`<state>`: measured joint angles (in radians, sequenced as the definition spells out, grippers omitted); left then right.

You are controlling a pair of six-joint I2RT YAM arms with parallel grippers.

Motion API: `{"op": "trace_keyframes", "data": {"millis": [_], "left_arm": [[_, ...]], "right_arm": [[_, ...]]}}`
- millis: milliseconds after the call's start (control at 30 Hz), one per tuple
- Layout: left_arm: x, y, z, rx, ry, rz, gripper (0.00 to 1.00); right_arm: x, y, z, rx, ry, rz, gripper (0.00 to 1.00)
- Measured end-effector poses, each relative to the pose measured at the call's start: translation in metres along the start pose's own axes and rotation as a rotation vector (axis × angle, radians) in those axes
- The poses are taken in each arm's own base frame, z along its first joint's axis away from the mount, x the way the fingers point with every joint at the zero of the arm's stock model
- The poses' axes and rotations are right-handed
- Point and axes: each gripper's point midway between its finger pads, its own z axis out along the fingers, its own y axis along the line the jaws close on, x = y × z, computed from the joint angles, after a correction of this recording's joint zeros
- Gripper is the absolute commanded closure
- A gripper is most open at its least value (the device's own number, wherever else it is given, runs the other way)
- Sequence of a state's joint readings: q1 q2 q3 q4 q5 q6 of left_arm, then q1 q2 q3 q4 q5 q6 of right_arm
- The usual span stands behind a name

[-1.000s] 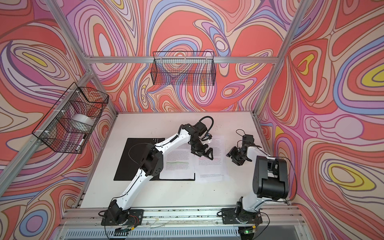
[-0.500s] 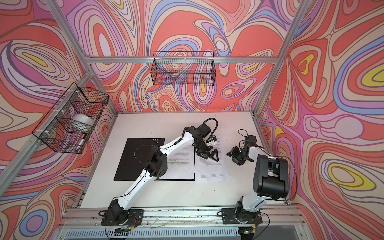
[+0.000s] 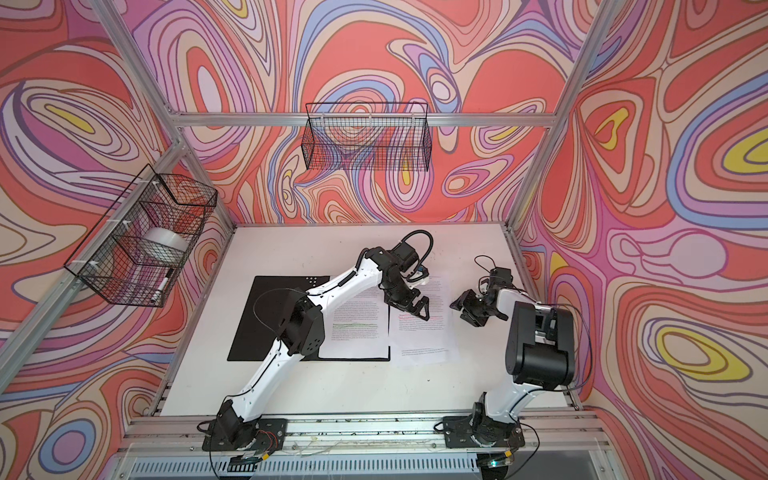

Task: Put the files into the folder

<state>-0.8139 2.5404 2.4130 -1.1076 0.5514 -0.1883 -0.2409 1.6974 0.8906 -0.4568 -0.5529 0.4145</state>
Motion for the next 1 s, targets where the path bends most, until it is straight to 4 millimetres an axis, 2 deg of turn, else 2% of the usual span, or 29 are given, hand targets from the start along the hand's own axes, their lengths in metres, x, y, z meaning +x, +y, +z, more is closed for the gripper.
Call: {"op": "trace_keyframes", "data": {"millis": [233,633,1000], "left_arm": [[0.009,0.013,0.023,-0.001,0.057,-0.036,0.0],[0.005,0.005,0.027,0.061,0.057,-0.045,0.0],[0.001,-0.003,0.03,0.117,0.057,-0.046,0.0]], "right_arm": [[-0.001,0.003,0.003,-0.017,0.022,-0.037,0.45],[-0.001,0.012,0.008,-0.069,0.082,-0.069,0.46],[0.014,0.014,0.008,-0.035,0.147,-0.088,0.47]]}}
